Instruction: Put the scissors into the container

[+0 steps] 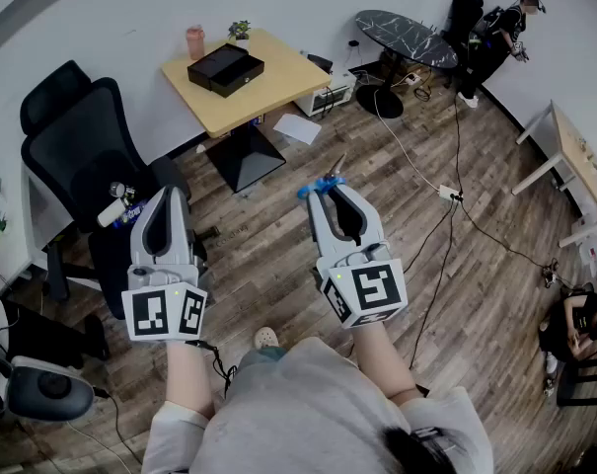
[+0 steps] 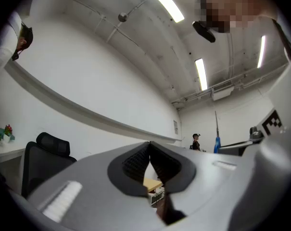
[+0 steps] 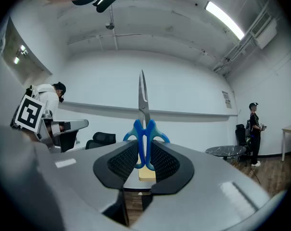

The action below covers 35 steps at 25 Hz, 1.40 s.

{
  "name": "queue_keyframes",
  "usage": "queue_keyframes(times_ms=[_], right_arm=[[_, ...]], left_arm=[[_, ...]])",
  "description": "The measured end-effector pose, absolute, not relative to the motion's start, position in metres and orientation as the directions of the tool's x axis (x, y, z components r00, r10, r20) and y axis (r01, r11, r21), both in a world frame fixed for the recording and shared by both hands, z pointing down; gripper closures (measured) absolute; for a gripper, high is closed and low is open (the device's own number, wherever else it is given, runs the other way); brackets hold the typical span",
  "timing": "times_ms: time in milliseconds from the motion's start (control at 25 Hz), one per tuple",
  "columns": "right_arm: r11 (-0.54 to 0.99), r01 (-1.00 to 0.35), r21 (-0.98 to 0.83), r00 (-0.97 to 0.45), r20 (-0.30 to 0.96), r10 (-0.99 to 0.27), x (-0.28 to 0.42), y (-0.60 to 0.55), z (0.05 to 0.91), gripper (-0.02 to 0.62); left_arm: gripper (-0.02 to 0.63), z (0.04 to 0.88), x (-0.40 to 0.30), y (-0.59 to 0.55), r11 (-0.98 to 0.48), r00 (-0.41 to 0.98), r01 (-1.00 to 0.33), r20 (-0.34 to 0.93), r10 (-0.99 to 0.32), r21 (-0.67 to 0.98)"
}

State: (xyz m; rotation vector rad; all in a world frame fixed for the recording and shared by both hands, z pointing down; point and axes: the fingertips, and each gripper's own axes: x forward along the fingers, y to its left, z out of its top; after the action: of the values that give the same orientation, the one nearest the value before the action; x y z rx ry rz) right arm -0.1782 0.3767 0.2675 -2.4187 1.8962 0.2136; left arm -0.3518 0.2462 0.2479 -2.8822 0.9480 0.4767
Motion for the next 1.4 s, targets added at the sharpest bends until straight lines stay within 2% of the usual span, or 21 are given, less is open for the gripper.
queue_keyframes(times_ms=[920,1400], right_arm=[[-0.279,-0.959,0.046,0.269,-0.160,-0.950,-0.192,0.337,0.269,0.511],[-0.275,-0.961,0.030,0.268,-0.152,-0.951,-0.141,0.275,0.279,0.511]], left_arm=[[0.548,0.253,-0.359,0.202,-0.831,0.779,-0.556,-0.333,-0.532,0.025],[0.548,0.260,-0.316,0.141,-0.820,0.775,-0.571,-0.313,-0.549,0.026]])
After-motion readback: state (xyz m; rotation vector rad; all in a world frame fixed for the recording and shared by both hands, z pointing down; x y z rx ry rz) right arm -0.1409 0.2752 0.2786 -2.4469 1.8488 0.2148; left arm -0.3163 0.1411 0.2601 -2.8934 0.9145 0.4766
